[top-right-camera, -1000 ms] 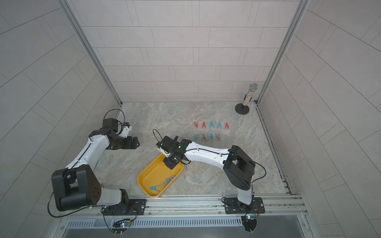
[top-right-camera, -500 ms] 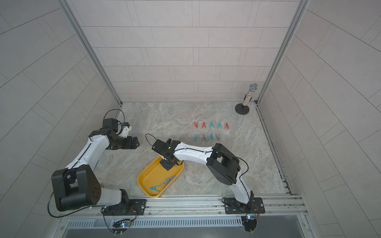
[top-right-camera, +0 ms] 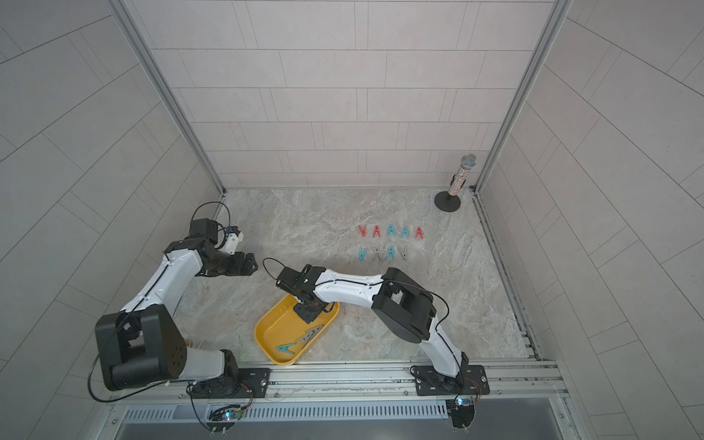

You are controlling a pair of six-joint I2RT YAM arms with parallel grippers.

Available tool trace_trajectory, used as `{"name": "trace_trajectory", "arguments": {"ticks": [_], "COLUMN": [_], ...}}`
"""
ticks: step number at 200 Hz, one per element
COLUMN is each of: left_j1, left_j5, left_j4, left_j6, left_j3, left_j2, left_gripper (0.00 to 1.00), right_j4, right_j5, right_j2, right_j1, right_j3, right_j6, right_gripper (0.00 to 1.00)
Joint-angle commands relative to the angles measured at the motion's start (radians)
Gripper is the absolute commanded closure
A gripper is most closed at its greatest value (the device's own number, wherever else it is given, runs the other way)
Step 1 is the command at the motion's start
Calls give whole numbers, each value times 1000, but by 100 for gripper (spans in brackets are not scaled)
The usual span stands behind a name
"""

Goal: Take the clothespins out of the storage box
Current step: Pick up the clothespin from the storage box.

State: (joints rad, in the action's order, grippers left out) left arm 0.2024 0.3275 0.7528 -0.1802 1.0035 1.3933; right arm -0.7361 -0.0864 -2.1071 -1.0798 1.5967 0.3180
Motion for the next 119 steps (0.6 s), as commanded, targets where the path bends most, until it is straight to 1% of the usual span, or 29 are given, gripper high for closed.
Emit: {"name": "trace_trajectory", "arguments": {"ticks": [1, 82, 98, 119], "left_j1": [-2, -4, -3, -3], "left_j5": [-2, 0, 1, 2], "left_j4": [2, 1, 1, 3], "left_j6": [1, 1, 1, 1], "left_j3": [-3, -2, -2, -2], "left_j2": [-16, -16, -14, -16], "left_gripper": [5, 5, 5, 5], "right_j4": [-38, -48, -48, -48], "right_j5": [43, 45, 40, 28], "right_j2": [-32, -74, -83, -86], "right_j1": [1, 3, 4, 4], "right_j3": [26, 56, 64, 69], "right_j6": [15, 14, 14, 14], "right_gripper": [69, 68, 70, 76]}}
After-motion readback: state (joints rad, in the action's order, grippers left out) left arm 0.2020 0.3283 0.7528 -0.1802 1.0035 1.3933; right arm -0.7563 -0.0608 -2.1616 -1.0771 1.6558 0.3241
